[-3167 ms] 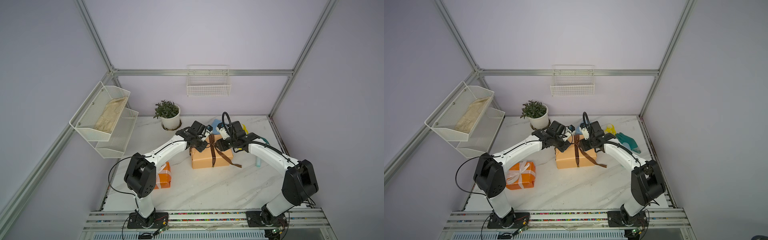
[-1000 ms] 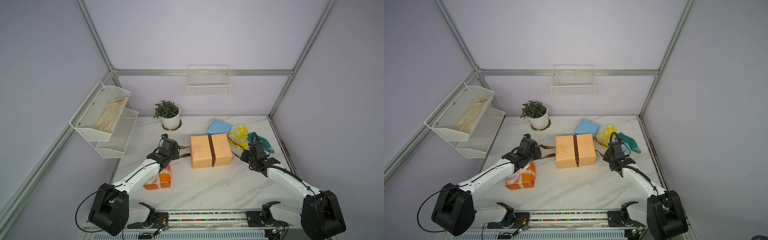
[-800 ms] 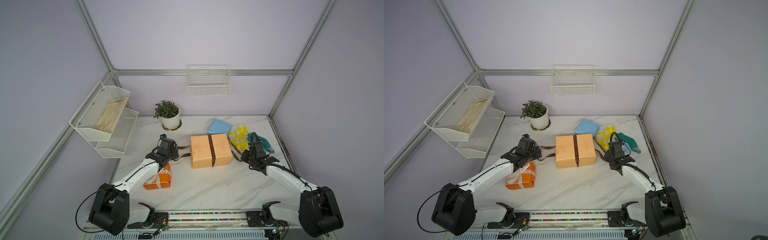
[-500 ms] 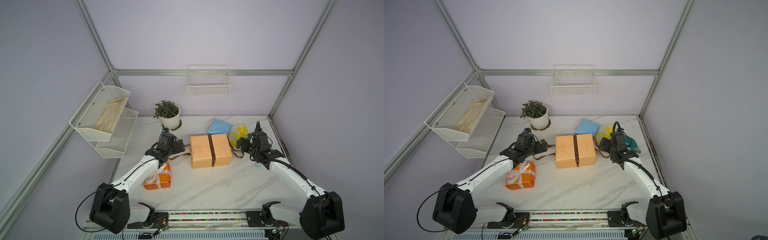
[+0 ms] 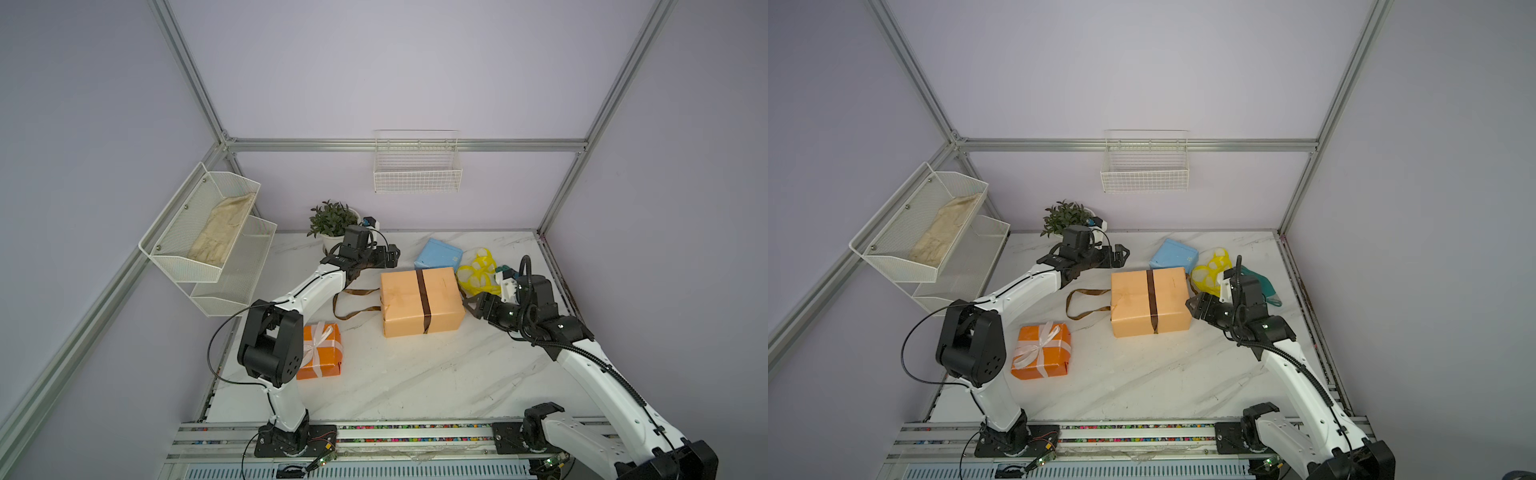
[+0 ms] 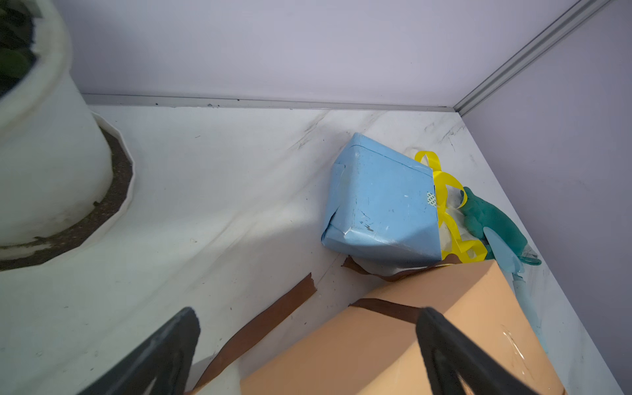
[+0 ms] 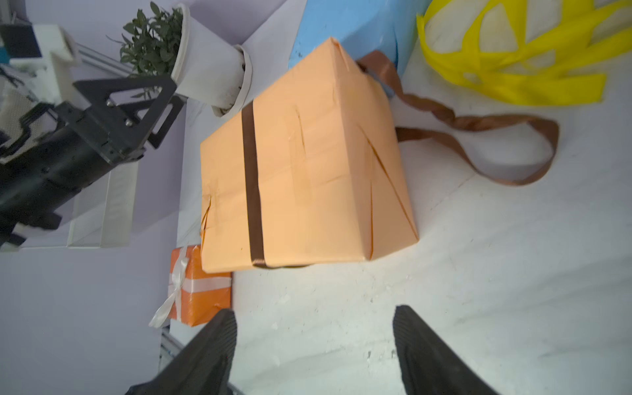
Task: Untie the ribbon bows on the gift boxes
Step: Adjust the gift box at the center of the board.
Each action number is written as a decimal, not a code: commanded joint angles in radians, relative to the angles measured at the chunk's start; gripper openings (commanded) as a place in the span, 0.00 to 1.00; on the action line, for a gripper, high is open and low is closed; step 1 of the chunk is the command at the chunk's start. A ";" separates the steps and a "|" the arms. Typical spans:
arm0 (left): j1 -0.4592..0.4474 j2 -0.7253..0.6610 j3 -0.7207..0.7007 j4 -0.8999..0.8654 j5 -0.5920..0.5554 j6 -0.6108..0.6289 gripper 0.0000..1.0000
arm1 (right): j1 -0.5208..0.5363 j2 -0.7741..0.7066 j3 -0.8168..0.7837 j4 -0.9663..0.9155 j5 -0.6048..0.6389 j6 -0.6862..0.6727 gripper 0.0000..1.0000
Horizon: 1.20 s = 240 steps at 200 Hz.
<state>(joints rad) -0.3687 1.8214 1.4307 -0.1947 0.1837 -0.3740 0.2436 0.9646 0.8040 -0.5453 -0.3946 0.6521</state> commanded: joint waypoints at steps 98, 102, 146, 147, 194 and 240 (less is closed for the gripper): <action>-0.008 -0.021 -0.129 0.110 0.263 -0.071 1.00 | 0.053 0.239 -0.383 1.109 -0.200 0.449 0.95; -0.007 -0.029 -0.138 0.110 0.265 -0.080 1.00 | 0.053 0.255 -0.379 1.126 -0.195 0.454 0.95; -0.015 -0.166 -0.285 0.124 0.266 -0.136 1.00 | 0.049 0.367 -0.287 1.132 -0.143 0.401 0.97; -0.017 -0.169 -0.290 0.125 0.266 -0.137 1.00 | 0.049 0.368 -0.284 1.131 -0.141 0.400 0.97; -0.053 -0.336 -0.520 0.249 0.268 -0.282 1.00 | 0.024 0.536 -0.149 1.062 -0.164 0.335 0.97; -0.105 -0.400 -0.634 0.217 0.246 -0.325 1.00 | 0.009 0.479 -0.063 0.738 -0.097 0.168 0.97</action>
<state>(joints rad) -0.4583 1.4593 0.8627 -0.0013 0.4339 -0.6529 0.2577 1.5135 0.6785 0.4141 -0.5434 0.9524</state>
